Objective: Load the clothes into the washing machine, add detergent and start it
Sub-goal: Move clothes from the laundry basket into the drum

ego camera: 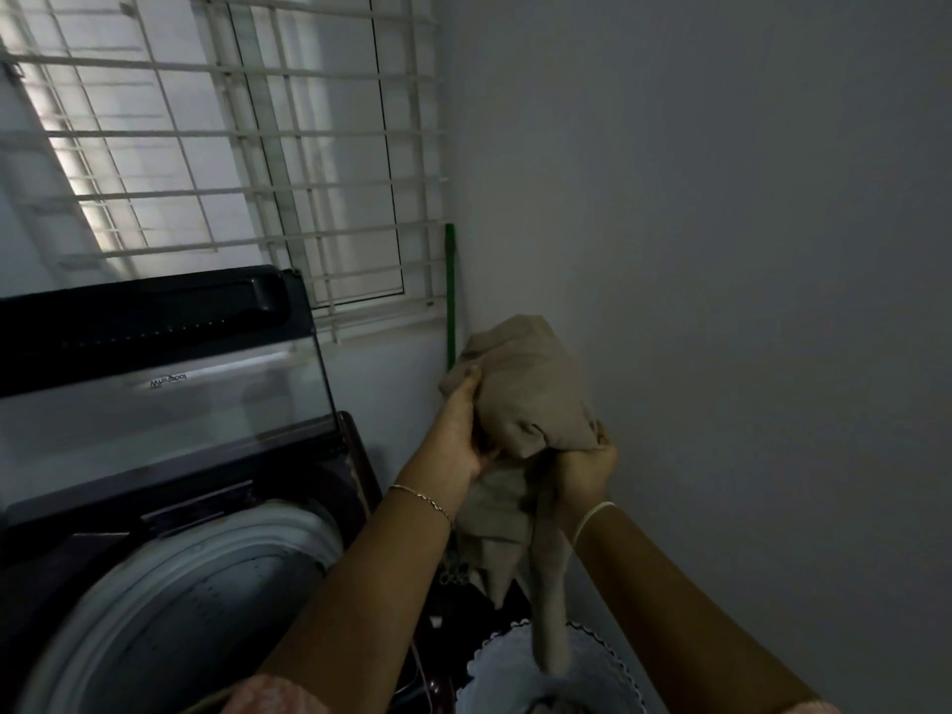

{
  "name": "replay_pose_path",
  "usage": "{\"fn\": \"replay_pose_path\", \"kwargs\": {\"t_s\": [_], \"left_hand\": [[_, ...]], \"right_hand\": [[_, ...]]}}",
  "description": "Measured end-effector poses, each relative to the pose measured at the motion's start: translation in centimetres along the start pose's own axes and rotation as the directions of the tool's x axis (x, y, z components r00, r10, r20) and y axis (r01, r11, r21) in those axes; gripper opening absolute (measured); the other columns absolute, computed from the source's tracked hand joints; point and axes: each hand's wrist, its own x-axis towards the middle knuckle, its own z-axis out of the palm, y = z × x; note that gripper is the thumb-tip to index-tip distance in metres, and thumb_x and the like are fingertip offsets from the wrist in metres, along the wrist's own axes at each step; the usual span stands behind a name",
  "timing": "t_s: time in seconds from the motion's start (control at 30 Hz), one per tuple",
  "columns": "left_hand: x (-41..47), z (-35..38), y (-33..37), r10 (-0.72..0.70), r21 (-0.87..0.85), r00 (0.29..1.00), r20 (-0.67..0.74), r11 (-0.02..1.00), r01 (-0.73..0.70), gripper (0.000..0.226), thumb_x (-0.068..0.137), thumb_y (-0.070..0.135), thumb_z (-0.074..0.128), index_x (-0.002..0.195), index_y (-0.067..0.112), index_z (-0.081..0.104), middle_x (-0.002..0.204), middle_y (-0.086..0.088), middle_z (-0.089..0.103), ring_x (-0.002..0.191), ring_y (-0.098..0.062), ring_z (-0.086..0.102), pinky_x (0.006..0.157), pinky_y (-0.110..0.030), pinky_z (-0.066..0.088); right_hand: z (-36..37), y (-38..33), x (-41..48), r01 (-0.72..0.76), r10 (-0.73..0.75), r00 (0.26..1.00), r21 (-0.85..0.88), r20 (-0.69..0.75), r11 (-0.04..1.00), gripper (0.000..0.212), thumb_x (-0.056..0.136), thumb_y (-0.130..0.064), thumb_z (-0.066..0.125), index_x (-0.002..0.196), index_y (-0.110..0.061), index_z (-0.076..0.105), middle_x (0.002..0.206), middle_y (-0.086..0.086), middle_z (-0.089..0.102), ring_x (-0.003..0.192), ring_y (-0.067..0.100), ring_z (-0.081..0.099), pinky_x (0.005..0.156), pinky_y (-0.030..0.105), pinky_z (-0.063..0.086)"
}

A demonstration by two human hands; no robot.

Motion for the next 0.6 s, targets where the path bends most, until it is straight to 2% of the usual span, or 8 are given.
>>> {"fn": "replay_pose_path", "kwargs": {"t_s": [0.07,0.13,0.23,0.33,0.4,0.47,0.53,0.6], "left_hand": [[0.3,-0.3,-0.2,0.156,0.109,0.965,-0.209,0.985,-0.135,0.063,0.079,0.042,0.072,0.129,0.011,0.049,0.127,-0.014,0.054,0.107,-0.030,0.057,0.088,-0.041,0.054],[0.2,-0.2,0.3,0.452,0.424,0.833,-0.319,0.854,-0.301,0.069,0.081,0.033,0.071,0.139,0.014,0.039,0.141,-0.015,0.037,0.124,-0.033,0.044,0.098,-0.039,0.045],[-0.6,0.4,1.3,0.724,0.837,0.689,0.001,0.377,-0.397,0.048,0.086,0.039,0.058,0.131,0.022,0.051,0.135,-0.010,0.046,0.124,-0.030,0.044,0.103,-0.042,0.040],[-2.1,1.0,1.9,0.650,0.944,0.693,0.313,-0.132,-0.302,0.048,0.092,0.053,0.038,0.121,0.020,0.058,0.116,-0.007,0.062,0.106,-0.028,0.059,0.091,-0.041,0.048],[-2.9,1.4,2.0,0.569,0.937,0.751,0.337,-0.279,-0.209,0.063,0.093,0.064,0.024,0.105,0.014,0.062,0.097,-0.007,0.065,0.089,-0.026,0.062,0.080,-0.035,0.049],[-3.0,1.5,2.1,0.449,0.957,0.853,0.265,-0.231,-0.175,0.077,0.086,0.077,0.020,0.091,0.012,0.061,0.090,-0.005,0.062,0.083,-0.023,0.059,0.077,-0.032,0.047],[-1.9,1.2,2.1,0.270,0.978,0.945,0.185,0.048,-0.205,0.097,0.068,0.091,0.031,0.113,0.011,0.061,0.113,-0.005,0.063,0.099,-0.026,0.061,0.089,-0.035,0.048],[-0.8,0.5,1.7,0.197,0.888,0.970,0.141,0.409,-0.212,0.123,0.042,0.096,0.051,0.135,0.015,0.052,0.132,-0.004,0.058,0.111,-0.025,0.060,0.097,-0.041,0.049]], "right_hand": [[0.0,0.2,0.5,0.047,-0.047,0.999,-0.040,-0.012,0.998,0.018,0.090,0.007,0.052,0.095,-0.004,0.064,0.096,0.011,0.068,0.095,0.031,0.063,0.094,0.053,0.050],[0.1,0.0,0.5,0.069,-0.070,0.998,-0.093,-0.003,0.993,0.020,0.091,0.006,0.051,0.099,-0.007,0.064,0.099,0.009,0.069,0.094,0.027,0.065,0.094,0.050,0.051],[0.4,-0.1,0.6,0.117,-0.110,0.992,-0.157,0.053,0.981,0.024,0.091,0.006,0.049,0.094,-0.012,0.065,0.099,0.011,0.068,0.092,0.026,0.064,0.092,0.049,0.052],[0.8,-0.8,0.5,0.172,-0.152,0.984,-0.244,0.097,0.954,0.014,0.089,-0.005,0.050,0.092,-0.005,0.063,0.092,0.016,0.067,0.086,0.027,0.062,0.083,0.045,0.055],[1.0,-1.2,0.5,0.170,-0.148,0.983,-0.236,0.111,0.957,0.016,0.093,-0.005,0.046,0.097,-0.001,0.061,0.087,0.012,0.065,0.081,0.024,0.061,0.072,0.029,0.056],[1.1,-1.6,0.4,0.220,-0.181,0.970,-0.267,0.164,0.938,0.019,0.093,0.004,0.044,0.100,-0.003,0.061,0.081,-0.001,0.065,0.076,0.015,0.062,0.063,0.012,0.052],[1.3,-1.4,0.3,0.254,-0.184,0.955,-0.322,0.232,0.912,0.024,0.093,0.006,0.043,0.093,-0.008,0.062,0.074,-0.010,0.067,0.072,0.007,0.064,0.061,0.011,0.051],[1.5,-1.1,0.2,0.316,-0.201,0.936,-0.438,0.290,0.841,0.022,0.092,0.000,0.049,0.093,-0.015,0.065,0.078,-0.009,0.067,0.077,0.011,0.063,0.070,0.023,0.056]]}}
